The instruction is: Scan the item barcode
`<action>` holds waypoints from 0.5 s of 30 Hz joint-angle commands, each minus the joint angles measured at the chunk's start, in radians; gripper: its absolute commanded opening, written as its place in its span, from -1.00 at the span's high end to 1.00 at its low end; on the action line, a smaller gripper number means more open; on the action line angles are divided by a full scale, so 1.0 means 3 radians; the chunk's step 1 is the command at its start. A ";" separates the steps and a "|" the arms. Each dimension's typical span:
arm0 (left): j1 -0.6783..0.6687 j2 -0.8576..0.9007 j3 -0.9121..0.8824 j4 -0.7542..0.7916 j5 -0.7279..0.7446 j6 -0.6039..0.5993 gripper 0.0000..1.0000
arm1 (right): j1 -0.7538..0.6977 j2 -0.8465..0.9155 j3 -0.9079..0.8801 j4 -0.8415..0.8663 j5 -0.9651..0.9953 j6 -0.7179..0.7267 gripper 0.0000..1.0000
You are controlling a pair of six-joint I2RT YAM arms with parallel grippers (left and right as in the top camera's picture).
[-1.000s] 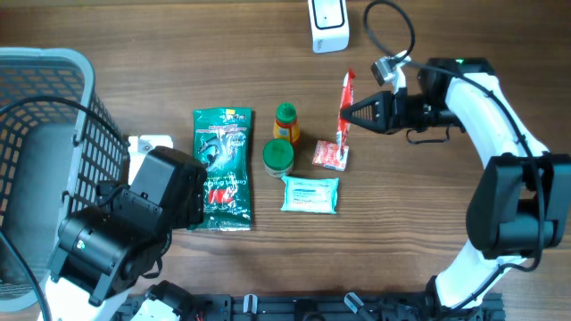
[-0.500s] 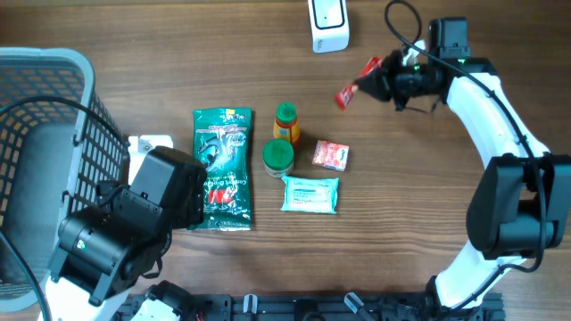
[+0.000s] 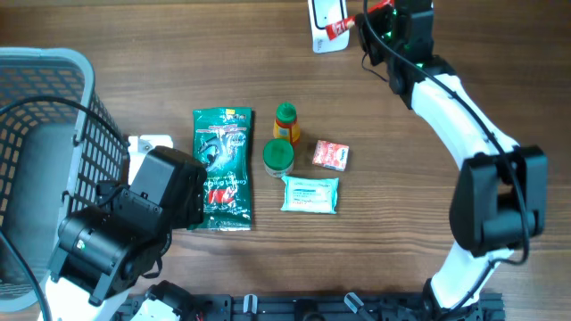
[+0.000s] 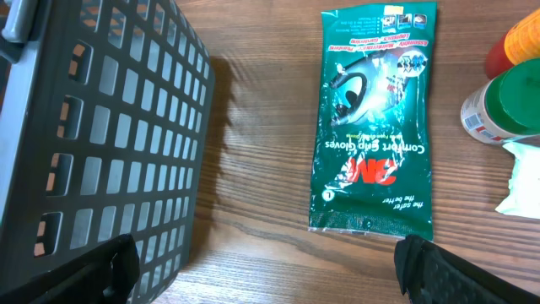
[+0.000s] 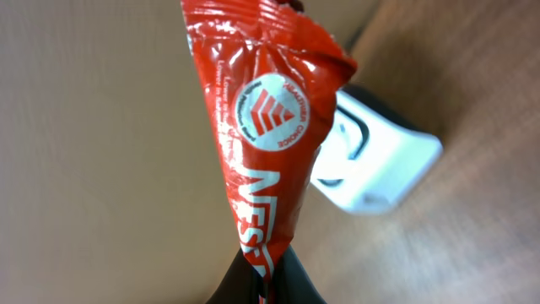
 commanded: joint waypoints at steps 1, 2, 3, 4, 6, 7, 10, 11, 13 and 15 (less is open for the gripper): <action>0.0028 -0.0003 -0.0009 0.0000 0.0005 -0.0057 -1.00 | -0.0015 0.0446 0.0366 0.0118 0.0258 0.0303 0.90; 0.0028 -0.0003 -0.0009 0.0000 0.0005 -0.0057 -1.00 | -0.0010 0.0563 0.0505 0.0112 0.0248 0.0310 0.90; 0.0028 -0.0003 -0.0009 0.0000 0.0005 -0.0057 -1.00 | -0.0003 0.0666 0.0651 0.0104 0.0210 0.0308 0.90; 0.0028 -0.0003 -0.0009 0.0000 0.0005 -0.0057 -1.00 | 0.0006 0.0787 0.0805 0.0098 0.0165 0.0315 0.90; 0.0028 -0.0003 -0.0009 0.0000 0.0005 -0.0057 -1.00 | 0.0024 0.1010 0.1128 -0.0020 0.0135 0.0381 0.91; 0.0028 -0.0003 -0.0009 0.0000 0.0005 -0.0057 -1.00 | 0.0031 0.1114 0.1282 -0.0102 0.0179 0.0384 0.90; 0.0028 -0.0003 -0.0009 0.0000 0.0005 -0.0056 -1.00 | 0.0033 0.1277 0.1476 -0.0262 0.0318 0.0472 0.90; 0.0028 -0.0003 -0.0009 0.0000 0.0005 -0.0057 -1.00 | 0.0033 0.1288 0.1478 -0.0263 0.0343 0.0483 0.90; 0.0028 -0.0003 -0.0009 0.0000 0.0005 -0.0057 -1.00 | 0.0033 0.1305 0.1478 -0.0262 0.0369 0.0481 0.90; 0.0028 -0.0003 -0.0009 0.0000 0.0005 -0.0057 -1.00 | 0.0033 0.1305 0.1478 -0.0263 0.0366 0.0478 0.90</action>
